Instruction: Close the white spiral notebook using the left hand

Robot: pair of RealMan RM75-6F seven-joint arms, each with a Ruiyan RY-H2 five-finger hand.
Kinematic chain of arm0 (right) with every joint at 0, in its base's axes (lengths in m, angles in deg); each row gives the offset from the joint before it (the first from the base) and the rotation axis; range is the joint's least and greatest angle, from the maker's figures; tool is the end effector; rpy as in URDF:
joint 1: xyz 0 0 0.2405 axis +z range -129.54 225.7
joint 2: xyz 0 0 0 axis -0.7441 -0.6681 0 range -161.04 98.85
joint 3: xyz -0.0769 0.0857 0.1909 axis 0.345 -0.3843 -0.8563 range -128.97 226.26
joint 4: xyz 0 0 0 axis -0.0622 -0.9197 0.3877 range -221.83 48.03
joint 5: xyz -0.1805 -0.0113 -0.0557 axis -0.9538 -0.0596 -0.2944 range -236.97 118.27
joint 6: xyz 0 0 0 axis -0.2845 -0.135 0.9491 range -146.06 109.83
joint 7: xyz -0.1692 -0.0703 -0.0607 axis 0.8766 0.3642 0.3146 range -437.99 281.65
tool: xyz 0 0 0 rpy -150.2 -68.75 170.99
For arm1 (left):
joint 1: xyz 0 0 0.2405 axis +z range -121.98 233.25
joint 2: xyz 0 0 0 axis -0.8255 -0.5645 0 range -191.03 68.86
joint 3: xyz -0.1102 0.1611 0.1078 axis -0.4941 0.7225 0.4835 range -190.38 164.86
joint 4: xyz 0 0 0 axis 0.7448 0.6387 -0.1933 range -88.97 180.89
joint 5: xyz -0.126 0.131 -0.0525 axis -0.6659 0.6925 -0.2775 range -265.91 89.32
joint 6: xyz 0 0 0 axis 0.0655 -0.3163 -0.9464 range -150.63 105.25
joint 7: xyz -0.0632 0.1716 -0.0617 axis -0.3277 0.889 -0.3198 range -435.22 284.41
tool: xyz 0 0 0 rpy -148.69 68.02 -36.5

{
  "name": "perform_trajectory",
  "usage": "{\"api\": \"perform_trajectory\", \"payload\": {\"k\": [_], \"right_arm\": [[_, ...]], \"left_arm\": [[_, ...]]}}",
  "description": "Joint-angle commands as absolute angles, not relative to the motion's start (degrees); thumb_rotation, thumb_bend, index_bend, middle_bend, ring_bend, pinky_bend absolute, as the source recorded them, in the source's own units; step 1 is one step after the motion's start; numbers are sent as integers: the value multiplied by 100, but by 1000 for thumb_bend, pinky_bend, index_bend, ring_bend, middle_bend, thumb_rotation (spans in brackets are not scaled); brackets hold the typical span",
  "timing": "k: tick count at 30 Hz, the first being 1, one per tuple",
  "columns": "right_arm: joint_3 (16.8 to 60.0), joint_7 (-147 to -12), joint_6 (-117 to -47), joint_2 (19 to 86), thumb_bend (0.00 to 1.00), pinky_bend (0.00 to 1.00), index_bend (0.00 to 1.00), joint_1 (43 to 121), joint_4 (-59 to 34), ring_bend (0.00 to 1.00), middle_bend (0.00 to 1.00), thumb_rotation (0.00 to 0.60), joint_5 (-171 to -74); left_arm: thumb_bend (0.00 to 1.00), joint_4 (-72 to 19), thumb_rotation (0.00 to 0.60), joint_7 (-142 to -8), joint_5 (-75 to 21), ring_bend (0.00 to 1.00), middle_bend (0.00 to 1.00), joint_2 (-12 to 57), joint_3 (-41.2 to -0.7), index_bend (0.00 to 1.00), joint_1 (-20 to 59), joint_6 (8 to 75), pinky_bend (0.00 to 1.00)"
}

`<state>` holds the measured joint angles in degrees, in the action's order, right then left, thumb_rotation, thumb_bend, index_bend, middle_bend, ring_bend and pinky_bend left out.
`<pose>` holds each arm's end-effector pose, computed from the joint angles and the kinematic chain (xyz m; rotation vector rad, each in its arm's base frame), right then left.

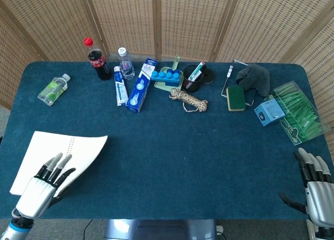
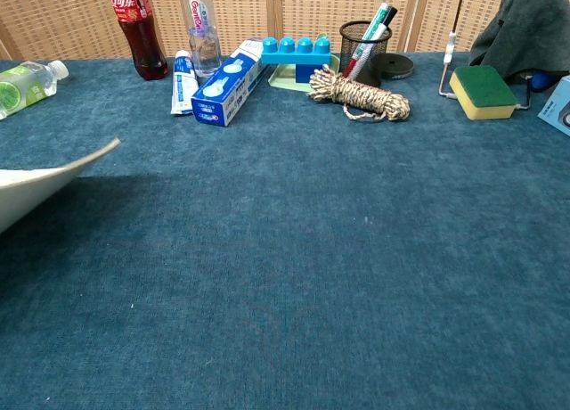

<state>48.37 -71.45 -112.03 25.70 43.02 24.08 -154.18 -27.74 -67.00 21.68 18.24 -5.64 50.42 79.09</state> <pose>-0.2236 -0.1736 0.1879 1.3097 -0.9243 0.9900 -0.2182 0.1767 0.0987 -1.7137 -0.4920 -1.1191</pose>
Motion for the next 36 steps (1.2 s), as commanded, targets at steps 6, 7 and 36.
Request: {"api": "perform_trajectory", "payload": {"k": [6, 7, 36], "right_arm": [[4836, -7190, -11195, 2552, 0, 0, 0, 4306, 2419, 0, 0, 600, -15406], [4836, -7194, -11194, 2549, 0, 0, 0, 4307, 2420, 0, 0, 600, -15405], [4840, -7306, -11185, 2486, 0, 0, 0, 4315, 2443, 0, 0, 600, -15400]], "left_arm": [[212, -2746, 600, -6921, 1742, 12, 0, 1677, -849, 248, 5153, 8054, 188], [213, -2759, 600, -6898, 1665, 6, 0, 1655, -880, 246, 5175, 8040, 182], [212, -4155, 600, -5165, -167, 0, 0, 863, -1064, 177, 5567, 6647, 115]]}}
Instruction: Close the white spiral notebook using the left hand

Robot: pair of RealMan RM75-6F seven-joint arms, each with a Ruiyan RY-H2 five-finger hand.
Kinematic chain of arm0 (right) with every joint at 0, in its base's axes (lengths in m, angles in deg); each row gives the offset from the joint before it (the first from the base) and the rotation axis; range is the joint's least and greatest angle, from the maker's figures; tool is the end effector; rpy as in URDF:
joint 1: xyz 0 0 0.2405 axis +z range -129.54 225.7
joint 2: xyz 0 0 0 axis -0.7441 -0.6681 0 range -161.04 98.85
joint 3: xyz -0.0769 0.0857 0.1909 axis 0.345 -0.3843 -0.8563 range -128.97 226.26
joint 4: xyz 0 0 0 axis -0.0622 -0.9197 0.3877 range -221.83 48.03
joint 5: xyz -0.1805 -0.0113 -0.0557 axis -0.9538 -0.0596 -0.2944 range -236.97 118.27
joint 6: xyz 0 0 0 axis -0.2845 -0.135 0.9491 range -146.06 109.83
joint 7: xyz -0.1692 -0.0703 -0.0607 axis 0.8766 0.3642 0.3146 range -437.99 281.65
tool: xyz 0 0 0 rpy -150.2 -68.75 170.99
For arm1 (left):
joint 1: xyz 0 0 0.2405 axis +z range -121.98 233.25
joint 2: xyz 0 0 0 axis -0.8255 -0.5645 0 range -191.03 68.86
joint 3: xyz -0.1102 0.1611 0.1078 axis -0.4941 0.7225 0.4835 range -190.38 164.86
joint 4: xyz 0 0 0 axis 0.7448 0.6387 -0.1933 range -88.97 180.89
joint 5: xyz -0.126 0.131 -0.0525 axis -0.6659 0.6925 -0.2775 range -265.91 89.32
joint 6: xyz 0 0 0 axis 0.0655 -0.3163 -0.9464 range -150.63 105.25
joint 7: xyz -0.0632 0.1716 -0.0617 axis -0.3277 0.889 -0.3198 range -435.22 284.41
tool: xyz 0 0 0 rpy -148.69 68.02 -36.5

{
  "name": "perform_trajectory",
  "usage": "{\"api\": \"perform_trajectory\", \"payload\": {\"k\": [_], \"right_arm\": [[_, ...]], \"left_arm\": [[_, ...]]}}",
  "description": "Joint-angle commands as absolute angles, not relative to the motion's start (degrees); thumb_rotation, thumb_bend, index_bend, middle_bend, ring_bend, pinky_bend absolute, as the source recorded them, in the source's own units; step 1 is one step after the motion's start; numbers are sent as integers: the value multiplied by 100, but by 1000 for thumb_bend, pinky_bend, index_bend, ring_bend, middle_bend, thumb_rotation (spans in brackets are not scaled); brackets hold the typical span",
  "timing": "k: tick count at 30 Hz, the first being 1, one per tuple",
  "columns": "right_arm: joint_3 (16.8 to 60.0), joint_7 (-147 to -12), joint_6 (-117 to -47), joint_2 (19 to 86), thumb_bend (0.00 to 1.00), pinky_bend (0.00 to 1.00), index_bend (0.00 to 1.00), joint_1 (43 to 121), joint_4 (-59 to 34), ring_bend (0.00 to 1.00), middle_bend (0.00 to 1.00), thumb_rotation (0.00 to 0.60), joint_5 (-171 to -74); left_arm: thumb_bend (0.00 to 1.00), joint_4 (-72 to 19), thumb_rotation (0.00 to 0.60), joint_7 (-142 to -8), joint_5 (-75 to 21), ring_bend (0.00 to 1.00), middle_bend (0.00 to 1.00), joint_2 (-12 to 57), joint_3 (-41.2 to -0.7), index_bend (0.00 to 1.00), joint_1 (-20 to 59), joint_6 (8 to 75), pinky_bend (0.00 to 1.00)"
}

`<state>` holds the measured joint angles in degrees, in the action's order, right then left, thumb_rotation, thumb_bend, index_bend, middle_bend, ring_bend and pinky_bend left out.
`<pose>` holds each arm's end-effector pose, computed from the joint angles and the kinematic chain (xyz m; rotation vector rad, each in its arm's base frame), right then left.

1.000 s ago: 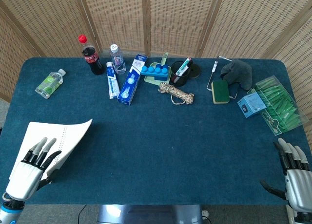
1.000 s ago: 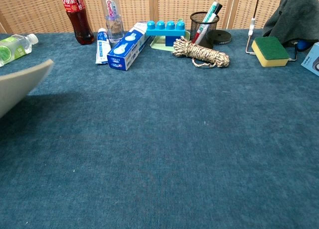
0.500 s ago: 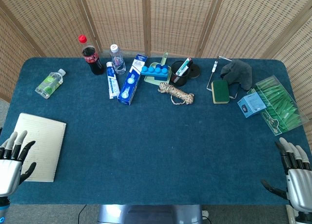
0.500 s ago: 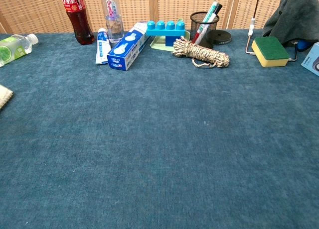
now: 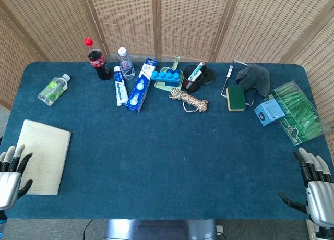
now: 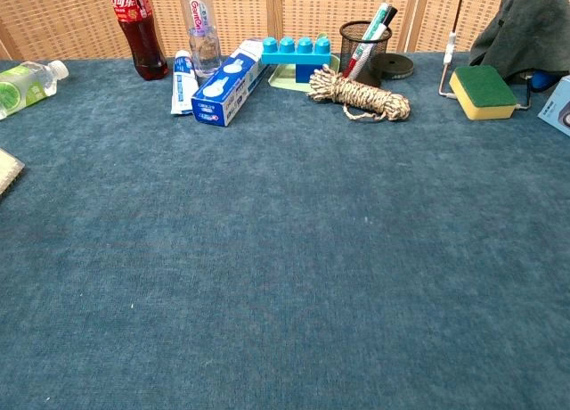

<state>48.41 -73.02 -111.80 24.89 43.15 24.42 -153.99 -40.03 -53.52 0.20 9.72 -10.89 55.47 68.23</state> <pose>-0.2238 -0.1740 0.1899 1.3058 -0.9422 1.0018 -0.2901 0.1875 0.1390 -1.4781 -0.6325 -0.5910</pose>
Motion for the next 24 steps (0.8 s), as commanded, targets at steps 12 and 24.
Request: {"api": "perform_trajectory", "payload": {"k": [12, 24], "right_arm": [[4887, -7254, -11091, 2515, 0, 0, 0, 4346, 2464, 0, 0, 600, -15451], [4854, -7386, -11144, 2458, 0, 0, 0, 4334, 2453, 0, 0, 600, -15388]], "left_arm": [[212, -4720, 600, -4277, -528, 0, 0, 645, -1116, 136, 5032, 5543, 102], [212, -4883, 600, -3511, -1086, 0, 0, 820, -1204, 131, 4544, 4724, 125]]}}
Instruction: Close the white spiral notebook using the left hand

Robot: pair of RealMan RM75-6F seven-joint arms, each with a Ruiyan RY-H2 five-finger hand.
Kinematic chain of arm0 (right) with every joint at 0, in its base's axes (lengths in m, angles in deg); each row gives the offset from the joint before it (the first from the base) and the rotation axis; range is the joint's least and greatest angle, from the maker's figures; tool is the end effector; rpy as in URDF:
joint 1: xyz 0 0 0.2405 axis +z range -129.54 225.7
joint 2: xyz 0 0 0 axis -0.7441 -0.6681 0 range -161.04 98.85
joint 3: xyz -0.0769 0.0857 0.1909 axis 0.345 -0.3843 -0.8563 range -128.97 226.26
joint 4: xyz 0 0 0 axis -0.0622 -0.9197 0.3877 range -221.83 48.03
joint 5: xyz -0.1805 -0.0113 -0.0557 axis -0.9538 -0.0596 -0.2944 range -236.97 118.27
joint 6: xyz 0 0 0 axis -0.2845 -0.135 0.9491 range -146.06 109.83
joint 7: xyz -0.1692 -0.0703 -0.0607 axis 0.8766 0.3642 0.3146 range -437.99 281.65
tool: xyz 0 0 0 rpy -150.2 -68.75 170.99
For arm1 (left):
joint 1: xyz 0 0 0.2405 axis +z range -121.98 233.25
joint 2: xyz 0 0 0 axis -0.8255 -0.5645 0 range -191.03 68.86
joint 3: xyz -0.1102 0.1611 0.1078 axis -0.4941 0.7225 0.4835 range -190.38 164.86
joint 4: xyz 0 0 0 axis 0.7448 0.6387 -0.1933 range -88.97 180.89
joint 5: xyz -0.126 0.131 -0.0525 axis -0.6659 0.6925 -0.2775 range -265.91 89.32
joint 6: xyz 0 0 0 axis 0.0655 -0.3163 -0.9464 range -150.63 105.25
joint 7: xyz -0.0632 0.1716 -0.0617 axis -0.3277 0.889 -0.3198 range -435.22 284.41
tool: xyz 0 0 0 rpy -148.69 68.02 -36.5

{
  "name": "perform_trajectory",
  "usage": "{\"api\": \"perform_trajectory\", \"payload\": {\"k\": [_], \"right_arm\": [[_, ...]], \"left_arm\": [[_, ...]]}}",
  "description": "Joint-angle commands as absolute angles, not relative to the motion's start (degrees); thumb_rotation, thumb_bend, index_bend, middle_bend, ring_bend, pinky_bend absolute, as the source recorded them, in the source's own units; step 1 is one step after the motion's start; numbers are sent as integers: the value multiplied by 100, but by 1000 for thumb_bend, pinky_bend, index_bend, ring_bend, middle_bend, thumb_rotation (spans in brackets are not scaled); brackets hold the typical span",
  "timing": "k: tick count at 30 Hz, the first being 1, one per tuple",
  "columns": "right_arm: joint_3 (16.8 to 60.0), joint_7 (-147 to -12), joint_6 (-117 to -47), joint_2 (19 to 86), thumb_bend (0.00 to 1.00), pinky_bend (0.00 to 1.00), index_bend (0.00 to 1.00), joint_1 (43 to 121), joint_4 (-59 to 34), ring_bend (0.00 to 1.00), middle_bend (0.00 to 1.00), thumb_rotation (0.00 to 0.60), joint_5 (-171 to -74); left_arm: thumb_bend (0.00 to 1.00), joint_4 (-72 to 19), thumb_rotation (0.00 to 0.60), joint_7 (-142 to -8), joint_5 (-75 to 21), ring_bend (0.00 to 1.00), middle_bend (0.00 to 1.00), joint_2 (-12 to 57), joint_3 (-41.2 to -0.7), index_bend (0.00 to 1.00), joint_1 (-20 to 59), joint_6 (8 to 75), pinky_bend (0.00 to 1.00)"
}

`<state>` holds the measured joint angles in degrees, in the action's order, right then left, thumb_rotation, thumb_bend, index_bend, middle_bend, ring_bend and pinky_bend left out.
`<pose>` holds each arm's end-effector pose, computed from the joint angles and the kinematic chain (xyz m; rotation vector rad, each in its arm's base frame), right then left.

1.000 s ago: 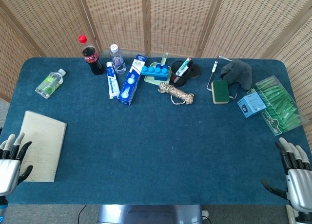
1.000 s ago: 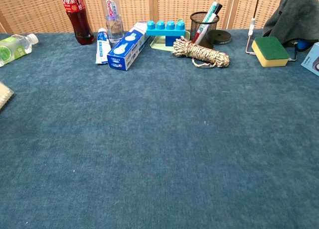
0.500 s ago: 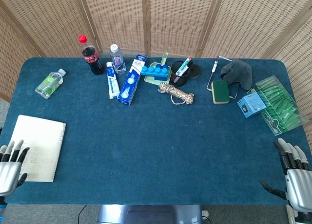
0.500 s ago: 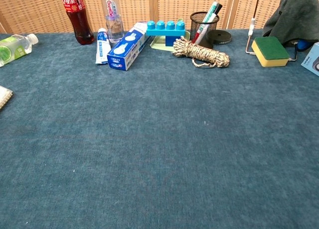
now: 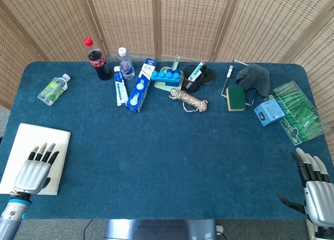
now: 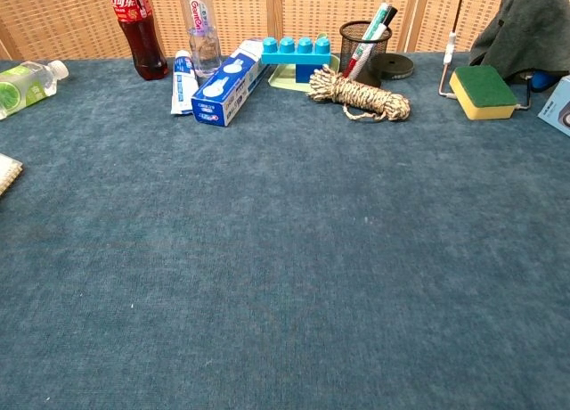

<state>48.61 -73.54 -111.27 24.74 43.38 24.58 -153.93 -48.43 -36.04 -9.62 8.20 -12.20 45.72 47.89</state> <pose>-0.2236 -0.1745 0.1881 1.3115 -0.9569 1.0041 -0.2797 0.2275 0.0847 -1.7475 -0.6452 -0.3300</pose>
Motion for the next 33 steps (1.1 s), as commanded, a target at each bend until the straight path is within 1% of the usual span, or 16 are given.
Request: {"api": "perform_trajectory", "payload": {"k": [1, 4, 10, 16, 22, 27, 29, 32, 33], "right_arm": [[4853, -7401, -11148, 2452, 0, 0, 0, 4332, 2451, 0, 0, 600, -15387], [4865, -7439, -11154, 2433, 0, 0, 0, 4329, 2448, 0, 0, 600, -15413], [4875, -7380, -11127, 2459, 0, 0, 0, 4333, 2449, 0, 0, 600, -15404], [4876, -7319, -11097, 2487, 0, 0, 0, 4346, 2461, 0, 0, 600, -15397], [4869, -7324, -11102, 2489, 0, 0, 0, 4348, 2464, 0, 0, 600, -15390], [4864, -7323, -11123, 2496, 0, 0, 0, 4351, 2449, 0, 0, 600, -15426], [4849, -7295, -11152, 2516, 0, 0, 0, 4350, 2433, 0, 0, 600, -15444], [4804, -7211, -11233, 2580, 0, 0, 0, 4345, 2384, 0, 0, 600, -15480], [4781, -7172, -11259, 2607, 0, 0, 0, 4347, 2371, 0, 0, 600, -15483]], "left_arm": [[212, -4878, 600, -3497, -1121, 0, 0, 807, -1192, 131, 4551, 4718, 127], [212, -4674, 600, -3596, -1346, 0, 0, 786, -1135, 132, 4616, 4671, 128], [212, -4233, 600, -3907, -1390, 0, 0, 899, -1019, 132, 4648, 4575, 128], [212, -4141, 600, -4337, -1312, 0, 0, 911, -1025, 131, 4675, 4656, 129], [212, -4355, 600, -5498, -721, 0, 0, 736, -1029, 106, 4788, 5132, 128], [211, -4933, 600, -6401, -276, 0, 0, 444, -983, 21, 5035, 5761, 95], [203, -5076, 600, -6498, -195, 0, 0, 376, -959, 5, 5091, 5877, 81], [150, -5342, 600, -6527, -72, 0, 0, 264, -959, 0, 5205, 6149, 58], [115, -5435, 600, -6555, 4, 0, 0, 241, -967, 0, 5269, 6312, 51]]}}
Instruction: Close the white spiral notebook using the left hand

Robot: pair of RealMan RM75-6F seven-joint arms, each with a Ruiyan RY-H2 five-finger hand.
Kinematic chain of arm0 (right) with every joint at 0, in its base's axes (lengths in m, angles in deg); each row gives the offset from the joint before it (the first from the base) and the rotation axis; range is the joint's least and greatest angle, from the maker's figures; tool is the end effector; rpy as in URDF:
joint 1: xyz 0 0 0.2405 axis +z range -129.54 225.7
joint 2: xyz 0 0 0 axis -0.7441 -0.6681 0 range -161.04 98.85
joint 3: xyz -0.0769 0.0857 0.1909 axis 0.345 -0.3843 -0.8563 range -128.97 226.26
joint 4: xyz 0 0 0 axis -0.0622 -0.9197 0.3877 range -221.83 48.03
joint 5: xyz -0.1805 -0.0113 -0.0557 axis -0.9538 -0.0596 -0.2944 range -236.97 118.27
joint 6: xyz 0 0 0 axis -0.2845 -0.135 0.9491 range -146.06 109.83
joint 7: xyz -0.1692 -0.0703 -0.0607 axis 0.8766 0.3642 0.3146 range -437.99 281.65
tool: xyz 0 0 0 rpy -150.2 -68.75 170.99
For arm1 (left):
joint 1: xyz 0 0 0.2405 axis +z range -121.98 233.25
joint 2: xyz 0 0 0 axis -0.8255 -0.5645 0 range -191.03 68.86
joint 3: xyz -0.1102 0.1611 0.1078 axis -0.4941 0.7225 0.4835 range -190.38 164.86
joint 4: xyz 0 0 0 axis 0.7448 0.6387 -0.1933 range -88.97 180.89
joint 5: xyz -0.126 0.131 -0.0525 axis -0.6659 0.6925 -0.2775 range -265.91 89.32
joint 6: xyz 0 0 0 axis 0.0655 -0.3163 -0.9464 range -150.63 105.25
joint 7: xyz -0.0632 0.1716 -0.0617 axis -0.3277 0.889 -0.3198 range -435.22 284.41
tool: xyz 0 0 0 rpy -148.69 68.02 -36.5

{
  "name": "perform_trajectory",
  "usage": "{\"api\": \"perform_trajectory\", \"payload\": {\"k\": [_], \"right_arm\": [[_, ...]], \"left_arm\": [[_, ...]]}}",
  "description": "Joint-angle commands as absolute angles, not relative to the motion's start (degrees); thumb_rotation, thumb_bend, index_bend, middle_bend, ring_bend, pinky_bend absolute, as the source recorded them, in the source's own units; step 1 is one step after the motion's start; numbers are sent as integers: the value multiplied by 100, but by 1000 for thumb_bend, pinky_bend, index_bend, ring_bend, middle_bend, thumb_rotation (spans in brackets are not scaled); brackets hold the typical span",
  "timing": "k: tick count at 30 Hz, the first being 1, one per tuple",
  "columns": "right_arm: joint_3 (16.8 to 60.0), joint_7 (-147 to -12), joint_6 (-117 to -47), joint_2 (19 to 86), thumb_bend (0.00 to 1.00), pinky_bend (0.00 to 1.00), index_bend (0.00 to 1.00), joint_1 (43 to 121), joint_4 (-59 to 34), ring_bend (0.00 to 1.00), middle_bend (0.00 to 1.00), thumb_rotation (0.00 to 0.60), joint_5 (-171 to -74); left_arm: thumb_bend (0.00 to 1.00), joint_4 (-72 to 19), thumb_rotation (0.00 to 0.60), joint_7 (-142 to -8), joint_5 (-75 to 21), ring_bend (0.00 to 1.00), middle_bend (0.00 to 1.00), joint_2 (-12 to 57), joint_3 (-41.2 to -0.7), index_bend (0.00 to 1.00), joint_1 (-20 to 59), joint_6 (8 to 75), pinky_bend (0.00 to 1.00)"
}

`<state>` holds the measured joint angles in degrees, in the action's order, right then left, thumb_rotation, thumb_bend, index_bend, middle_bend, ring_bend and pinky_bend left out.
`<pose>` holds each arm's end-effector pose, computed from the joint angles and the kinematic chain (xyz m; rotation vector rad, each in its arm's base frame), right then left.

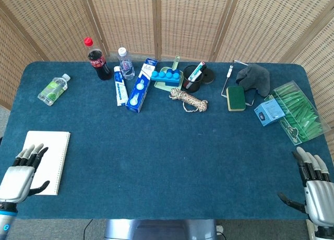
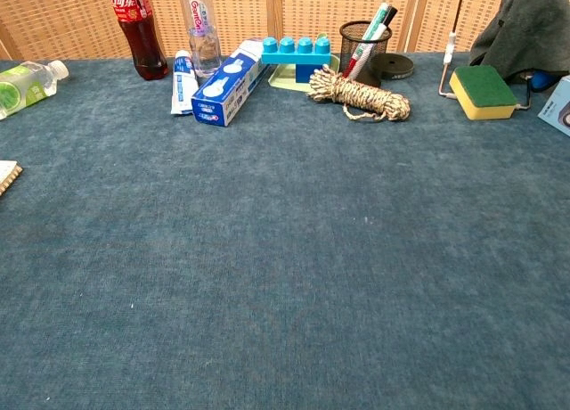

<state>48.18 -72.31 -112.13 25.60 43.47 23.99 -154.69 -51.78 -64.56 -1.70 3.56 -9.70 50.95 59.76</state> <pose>-0.2206 -0.1758 0.1887 1.3148 -0.9206 1.0143 -0.2659 0.2016 0.1260 -1.5206 -0.9384 -0.7522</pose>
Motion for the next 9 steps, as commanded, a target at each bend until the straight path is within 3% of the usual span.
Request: {"api": "perform_trajectory", "payload": {"k": [1, 4, 9], "right_arm": [[4763, -7146, -11274, 2625, 0, 0, 0, 4350, 2360, 0, 0, 600, -15481], [4703, -7050, -11337, 2694, 0, 0, 0, 4351, 2298, 0, 0, 600, -15466], [4578, -6830, -11478, 2832, 0, 0, 0, 4335, 2224, 0, 0, 600, -15388]], "left_arm": [[89, -5467, 600, -6576, 37, 0, 0, 237, -972, 0, 5308, 6400, 45], [8, -5468, 600, -6686, 168, 0, 0, 217, -967, 0, 5369, 6553, 19], [0, -5131, 600, -6898, 632, 0, 0, 277, -1011, 0, 5459, 7018, 8]]}}
